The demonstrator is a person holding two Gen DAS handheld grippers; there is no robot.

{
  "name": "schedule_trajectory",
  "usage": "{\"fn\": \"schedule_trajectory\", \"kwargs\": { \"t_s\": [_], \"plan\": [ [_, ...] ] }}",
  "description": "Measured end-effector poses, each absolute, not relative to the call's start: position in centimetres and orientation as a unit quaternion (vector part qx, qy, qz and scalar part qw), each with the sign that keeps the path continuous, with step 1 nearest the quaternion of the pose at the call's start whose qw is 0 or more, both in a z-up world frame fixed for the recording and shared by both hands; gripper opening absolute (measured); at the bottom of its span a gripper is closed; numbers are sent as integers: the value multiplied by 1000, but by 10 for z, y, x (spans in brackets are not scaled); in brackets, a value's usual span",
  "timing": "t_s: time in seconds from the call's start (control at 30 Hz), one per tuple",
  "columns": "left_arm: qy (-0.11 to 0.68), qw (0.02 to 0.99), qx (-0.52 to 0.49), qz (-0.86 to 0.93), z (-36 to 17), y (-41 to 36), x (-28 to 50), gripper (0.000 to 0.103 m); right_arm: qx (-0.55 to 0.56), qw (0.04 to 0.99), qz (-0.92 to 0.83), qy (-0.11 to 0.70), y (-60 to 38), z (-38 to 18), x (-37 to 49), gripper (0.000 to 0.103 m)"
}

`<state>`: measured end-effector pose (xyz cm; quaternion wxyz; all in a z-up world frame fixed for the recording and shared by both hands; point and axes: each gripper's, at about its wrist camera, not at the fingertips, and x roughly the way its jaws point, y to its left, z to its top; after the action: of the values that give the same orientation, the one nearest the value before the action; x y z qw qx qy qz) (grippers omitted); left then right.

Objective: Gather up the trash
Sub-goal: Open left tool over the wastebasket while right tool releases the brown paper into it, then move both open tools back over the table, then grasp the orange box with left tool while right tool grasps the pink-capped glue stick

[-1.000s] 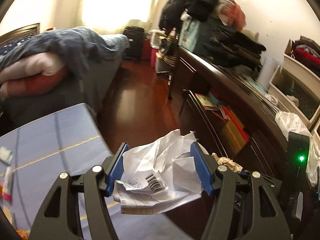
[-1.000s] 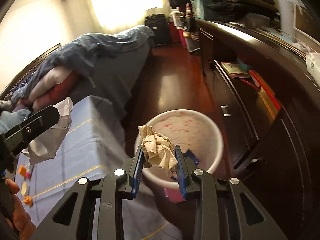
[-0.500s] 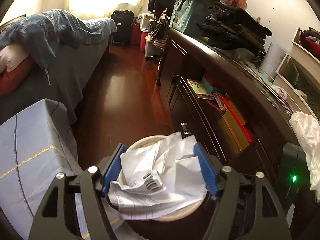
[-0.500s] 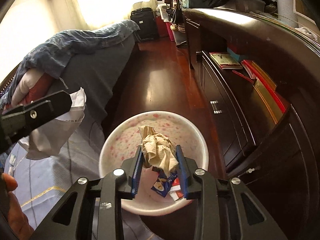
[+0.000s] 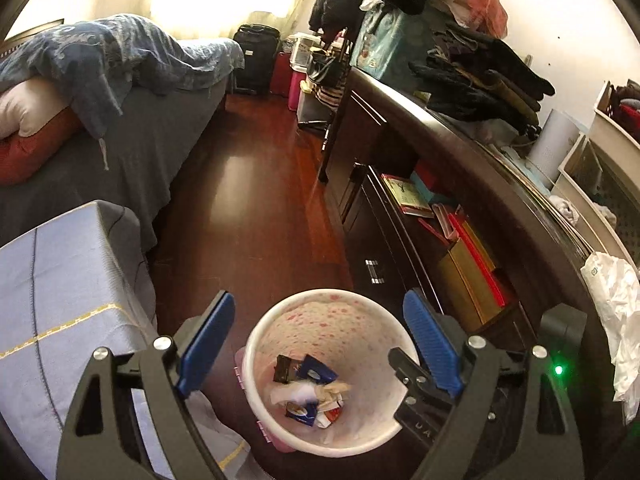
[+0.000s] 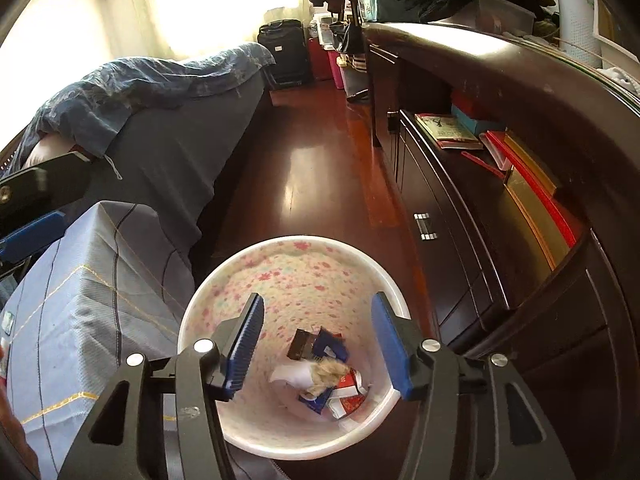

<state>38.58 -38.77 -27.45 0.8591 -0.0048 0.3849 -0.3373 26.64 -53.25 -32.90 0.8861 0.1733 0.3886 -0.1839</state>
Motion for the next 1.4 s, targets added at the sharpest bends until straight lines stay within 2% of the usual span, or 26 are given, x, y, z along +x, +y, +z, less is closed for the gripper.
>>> {"fn": "schedule_trajectory", "kwargs": {
  "t_s": [0.17, 0.23, 0.5, 0.87, 1.07, 1.2, 1.4],
  "plan": [
    [378, 869, -11, -319, -266, -355, 382, 87, 174, 888, -173, 389, -517, -317, 258, 65],
    [374, 877, -8, -302, -263, -341, 378, 90, 172, 891, -159, 389, -505, -310, 254, 69],
    [366, 916, 12, -163, -251, -236, 364, 94, 151, 907, -65, 389, -424, -275, 244, 80],
    [378, 925, -28, 43, -240, -57, 383, 99, 93, 913, 59, 393, -302, -245, 251, 82],
    [422, 897, -62, 116, -275, 23, 401, 99, 61, 909, 99, 400, -250, -242, 252, 82],
    [433, 885, -108, 130, -297, 51, 408, 95, 39, 907, 116, 402, -222, -241, 252, 82],
    [452, 875, -120, 130, -318, 67, 417, 77, 19, 903, 128, 409, -189, -243, 259, 82]
  ]
}}
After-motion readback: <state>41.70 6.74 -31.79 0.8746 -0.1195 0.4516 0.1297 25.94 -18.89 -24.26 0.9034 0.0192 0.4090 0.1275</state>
